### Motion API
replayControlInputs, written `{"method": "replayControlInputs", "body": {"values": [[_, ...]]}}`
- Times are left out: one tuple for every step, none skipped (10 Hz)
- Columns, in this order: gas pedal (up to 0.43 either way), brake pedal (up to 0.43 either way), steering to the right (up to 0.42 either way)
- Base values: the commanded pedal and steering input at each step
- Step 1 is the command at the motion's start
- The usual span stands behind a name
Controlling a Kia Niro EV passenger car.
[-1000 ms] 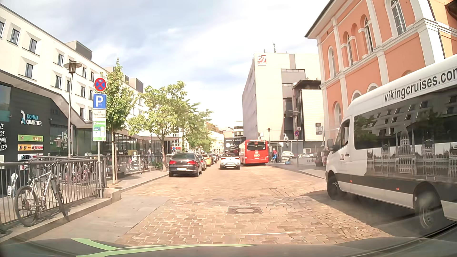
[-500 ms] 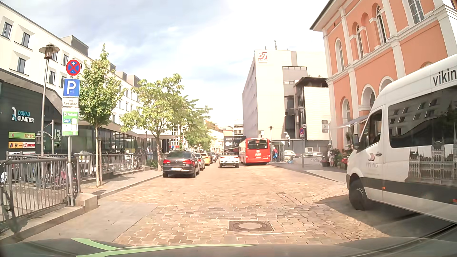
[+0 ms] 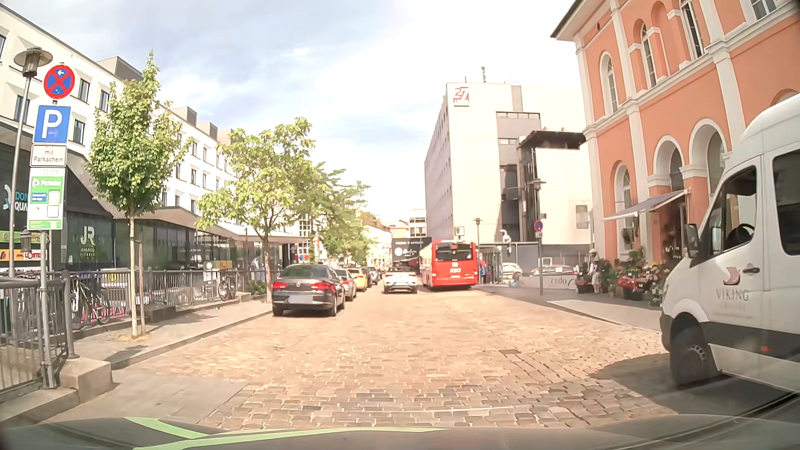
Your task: Follow the waypoints while adhering to traffic rules and regulations
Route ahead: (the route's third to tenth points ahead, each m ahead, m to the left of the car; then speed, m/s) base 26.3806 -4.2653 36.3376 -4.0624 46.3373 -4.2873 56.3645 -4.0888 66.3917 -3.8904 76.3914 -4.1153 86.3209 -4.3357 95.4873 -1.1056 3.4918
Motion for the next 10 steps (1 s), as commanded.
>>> {"method": "replayControlInputs", "body": {"values": [[0.02, 0.0, -0.004], [0.02, 0.0, -0.005], [0.02, 0.0, -0.006], [0.02, 0.0, -0.006], [0.02, 0.0, -0.006], [0.02, 0.0, -0.005], [0.02, 0.0, -0.005], [0.02, 0.0, -0.005], [0.02, 0.0, -0.004], [0.0, 0.0, 0.001]]}}
